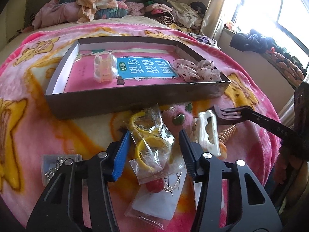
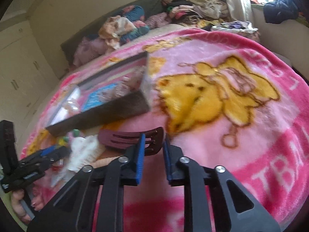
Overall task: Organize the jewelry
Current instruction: 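Close the right gripper on the dark brown claw clip, then grasp the bagged yellow hair ties with the left gripper while the right lifts the brown clip, then carry both items over the box and lower them onto the pink book, then open both grippers to release the items in the box and withdraw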
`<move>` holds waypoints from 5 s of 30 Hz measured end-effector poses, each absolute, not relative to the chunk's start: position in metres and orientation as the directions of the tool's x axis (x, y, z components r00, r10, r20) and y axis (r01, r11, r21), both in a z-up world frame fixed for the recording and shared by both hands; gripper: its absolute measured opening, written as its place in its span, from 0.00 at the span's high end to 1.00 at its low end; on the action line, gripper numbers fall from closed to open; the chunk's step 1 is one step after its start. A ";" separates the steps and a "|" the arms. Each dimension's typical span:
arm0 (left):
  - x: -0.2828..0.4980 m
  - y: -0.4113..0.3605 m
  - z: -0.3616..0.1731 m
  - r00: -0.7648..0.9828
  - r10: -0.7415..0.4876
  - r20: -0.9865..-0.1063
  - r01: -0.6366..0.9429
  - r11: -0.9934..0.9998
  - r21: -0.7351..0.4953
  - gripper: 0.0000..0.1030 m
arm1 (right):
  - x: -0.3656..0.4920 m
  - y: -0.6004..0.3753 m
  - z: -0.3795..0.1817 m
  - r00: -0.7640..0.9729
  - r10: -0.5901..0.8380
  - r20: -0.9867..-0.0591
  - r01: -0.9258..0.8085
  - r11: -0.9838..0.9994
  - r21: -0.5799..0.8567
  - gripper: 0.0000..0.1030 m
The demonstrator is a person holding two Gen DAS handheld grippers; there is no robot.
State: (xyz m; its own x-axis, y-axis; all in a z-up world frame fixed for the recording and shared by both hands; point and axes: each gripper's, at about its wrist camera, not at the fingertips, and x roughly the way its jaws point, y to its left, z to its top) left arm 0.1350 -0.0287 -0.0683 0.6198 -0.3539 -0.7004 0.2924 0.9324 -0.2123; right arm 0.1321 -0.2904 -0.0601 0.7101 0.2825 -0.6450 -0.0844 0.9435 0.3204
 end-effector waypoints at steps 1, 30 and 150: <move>0.134 -0.028 -0.068 0.622 -0.357 -0.697 0.291 0.932 -0.217 0.61 | 0.130 -0.287 -0.057 0.715 0.294 -0.634 -0.104 0.942 0.320 0.86; 0.133 -0.011 -0.017 0.726 -0.350 -0.592 0.301 0.936 -0.185 0.65 | 0.117 -0.261 0.023 0.798 0.367 -0.479 -0.225 0.918 0.328 0.94; 0.189 -0.018 -0.018 0.747 -0.290 -0.598 0.239 0.957 -0.165 0.18 | 0.178 -0.260 -0.002 0.796 0.192 -0.574 -0.100 0.977 0.189 0.27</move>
